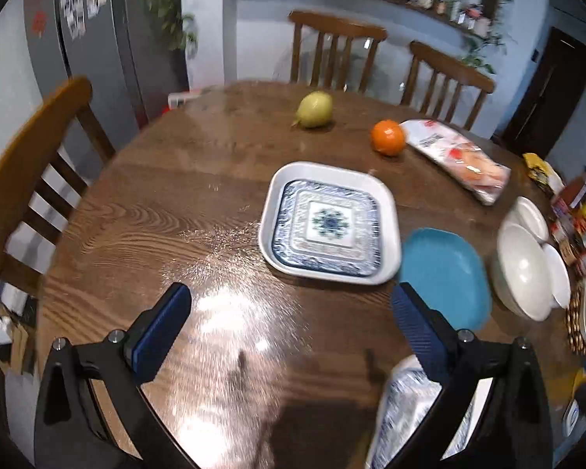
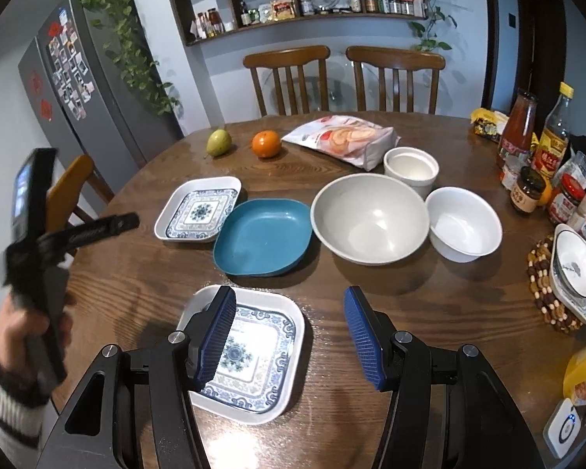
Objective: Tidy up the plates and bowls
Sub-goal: 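Move both grippers to the second blue-patterned square plate and grasp its rim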
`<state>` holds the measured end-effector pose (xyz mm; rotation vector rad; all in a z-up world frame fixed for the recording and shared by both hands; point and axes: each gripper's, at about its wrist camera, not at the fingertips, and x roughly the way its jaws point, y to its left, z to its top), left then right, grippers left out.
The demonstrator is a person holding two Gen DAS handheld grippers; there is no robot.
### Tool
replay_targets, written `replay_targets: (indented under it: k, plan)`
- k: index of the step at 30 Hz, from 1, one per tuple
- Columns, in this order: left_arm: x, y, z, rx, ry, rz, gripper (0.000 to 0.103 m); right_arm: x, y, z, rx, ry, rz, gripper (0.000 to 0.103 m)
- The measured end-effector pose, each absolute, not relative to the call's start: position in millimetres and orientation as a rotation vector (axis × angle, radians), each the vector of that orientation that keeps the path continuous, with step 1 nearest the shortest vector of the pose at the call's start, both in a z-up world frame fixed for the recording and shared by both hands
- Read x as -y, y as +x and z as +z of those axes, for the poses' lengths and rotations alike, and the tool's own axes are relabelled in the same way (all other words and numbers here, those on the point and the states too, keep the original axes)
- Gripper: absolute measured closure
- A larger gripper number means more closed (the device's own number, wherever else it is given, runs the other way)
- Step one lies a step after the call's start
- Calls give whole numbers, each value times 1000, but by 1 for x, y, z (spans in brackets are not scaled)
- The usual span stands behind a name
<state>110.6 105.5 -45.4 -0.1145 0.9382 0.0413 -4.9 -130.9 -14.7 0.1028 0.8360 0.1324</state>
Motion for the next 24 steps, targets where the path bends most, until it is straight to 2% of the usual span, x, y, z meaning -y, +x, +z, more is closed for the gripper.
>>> replay_targets:
  k: [5,8,12,16,18,24]
  plan:
    - [-126,149,-81,-1016,-147,82,8,120,5,-25,-872,84,124,45]
    - [-128,168,-94,-1038,-128,80,20,117,11,-30,-892,77,111,45]
    - [-128,192,-109,-1065,-86,76,43,112,19,-33,-909,70,101,45]
    - [-134,206,-115,-1075,-84,40,56,102,31,-35,-917,68,111,45]
    - [-136,205,-113,-1075,-91,13,65,96,40,-35,-917,74,134,45]
    - [-137,191,-112,-1099,-91,-68,81,77,75,-32,-901,106,214,45]
